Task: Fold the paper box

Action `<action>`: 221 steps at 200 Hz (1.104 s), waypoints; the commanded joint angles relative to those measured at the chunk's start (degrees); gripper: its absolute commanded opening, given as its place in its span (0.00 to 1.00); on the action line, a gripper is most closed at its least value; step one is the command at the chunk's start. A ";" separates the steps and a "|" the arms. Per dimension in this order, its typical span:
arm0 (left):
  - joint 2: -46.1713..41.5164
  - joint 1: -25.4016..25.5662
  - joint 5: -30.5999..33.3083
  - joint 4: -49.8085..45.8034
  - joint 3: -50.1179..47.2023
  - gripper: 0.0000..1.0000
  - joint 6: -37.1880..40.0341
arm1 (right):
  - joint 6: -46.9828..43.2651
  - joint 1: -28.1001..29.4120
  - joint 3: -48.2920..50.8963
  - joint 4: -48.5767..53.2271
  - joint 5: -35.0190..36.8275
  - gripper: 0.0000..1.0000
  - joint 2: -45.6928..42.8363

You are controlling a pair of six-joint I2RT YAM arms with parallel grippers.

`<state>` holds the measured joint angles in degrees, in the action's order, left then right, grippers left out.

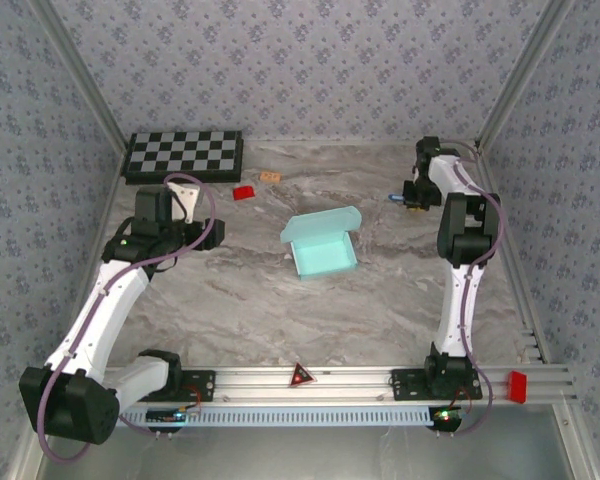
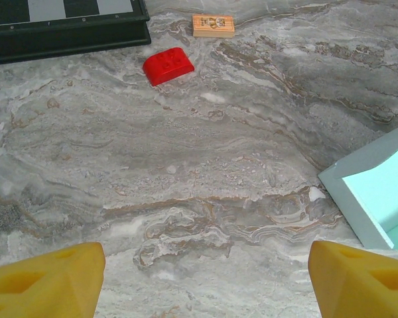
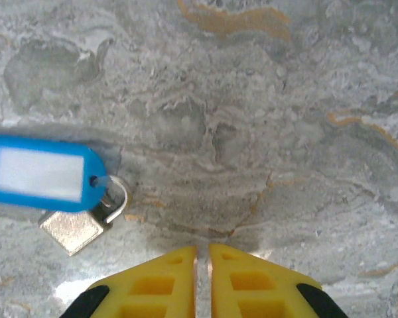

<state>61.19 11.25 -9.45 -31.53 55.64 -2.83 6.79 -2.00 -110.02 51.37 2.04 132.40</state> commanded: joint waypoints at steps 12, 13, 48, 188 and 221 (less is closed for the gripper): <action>-0.11 -0.42 -0.94 -0.54 0.17 0.80 0.48 | -0.70 -0.22 0.85 0.72 -3.61 0.15 -4.28; -0.11 -0.38 -0.93 -0.55 0.17 0.80 0.47 | -0.62 -0.25 0.85 0.60 -3.66 0.15 -4.36; -0.10 -0.38 -1.04 -0.45 0.15 0.80 0.47 | 2.04 -1.34 1.38 -3.74 -11.56 0.18 -5.86; 0.16 -0.36 -1.04 -0.55 0.17 0.81 0.58 | 3.15 -2.07 -9.46 0.76 -15.06 0.44 5.57; 0.05 -0.43 -1.09 -0.59 0.17 0.81 0.58 | 2.55 -1.64 -10.43 1.97 -14.74 0.44 7.21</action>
<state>61.23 11.25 -9.63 -31.53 55.64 -2.83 9.61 -4.21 -117.97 50.22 -12.88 137.78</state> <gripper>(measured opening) 0.803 0.440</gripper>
